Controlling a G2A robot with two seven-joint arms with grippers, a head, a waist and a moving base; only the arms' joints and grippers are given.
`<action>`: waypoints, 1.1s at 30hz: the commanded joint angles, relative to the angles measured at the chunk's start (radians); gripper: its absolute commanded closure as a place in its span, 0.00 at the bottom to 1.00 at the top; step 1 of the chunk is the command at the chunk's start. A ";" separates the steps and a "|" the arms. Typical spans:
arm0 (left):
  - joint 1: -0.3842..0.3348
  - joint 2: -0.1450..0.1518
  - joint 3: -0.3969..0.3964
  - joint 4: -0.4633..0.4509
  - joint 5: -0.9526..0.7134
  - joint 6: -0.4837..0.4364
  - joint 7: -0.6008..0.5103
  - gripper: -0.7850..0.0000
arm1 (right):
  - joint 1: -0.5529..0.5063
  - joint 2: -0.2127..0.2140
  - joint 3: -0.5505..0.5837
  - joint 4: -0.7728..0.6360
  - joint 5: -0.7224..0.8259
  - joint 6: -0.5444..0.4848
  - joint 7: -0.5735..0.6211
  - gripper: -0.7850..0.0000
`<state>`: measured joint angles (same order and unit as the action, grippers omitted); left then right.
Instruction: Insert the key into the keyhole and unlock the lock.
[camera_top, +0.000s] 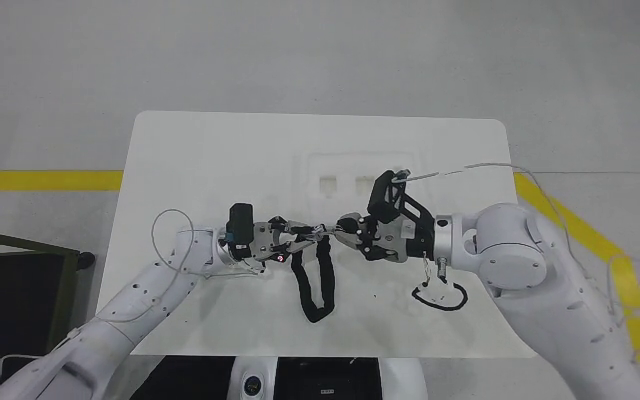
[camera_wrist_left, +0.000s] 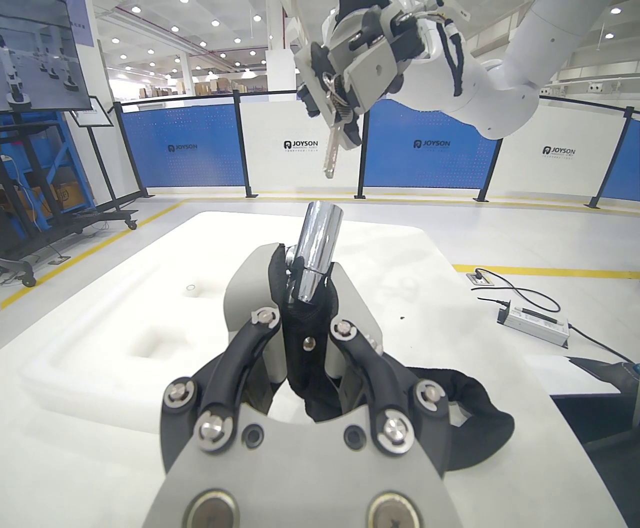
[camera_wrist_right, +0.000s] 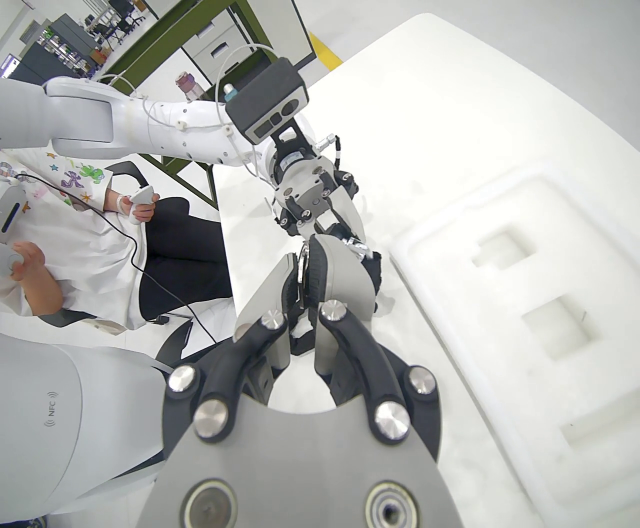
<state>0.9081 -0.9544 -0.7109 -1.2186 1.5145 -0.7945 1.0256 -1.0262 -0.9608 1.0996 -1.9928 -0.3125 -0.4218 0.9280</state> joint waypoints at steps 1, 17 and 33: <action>-0.006 0.002 0.011 0.002 -0.002 0.009 0.009 1.00 | 0.004 0.000 0.000 0.005 0.001 0.007 -0.002 1.00; -0.034 0.017 0.058 0.025 -0.040 0.038 0.038 1.00 | 0.002 0.002 -0.008 -0.009 0.022 0.029 0.037 1.00; -0.034 0.017 0.058 0.025 -0.040 0.038 0.038 1.00 | 0.028 -0.009 -0.047 0.031 0.049 0.042 0.011 1.00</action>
<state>0.8738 -0.9373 -0.6531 -1.1939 1.4750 -0.7570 1.0632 -0.9988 -0.9693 1.0526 -1.9634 -0.2600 -0.3805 0.9428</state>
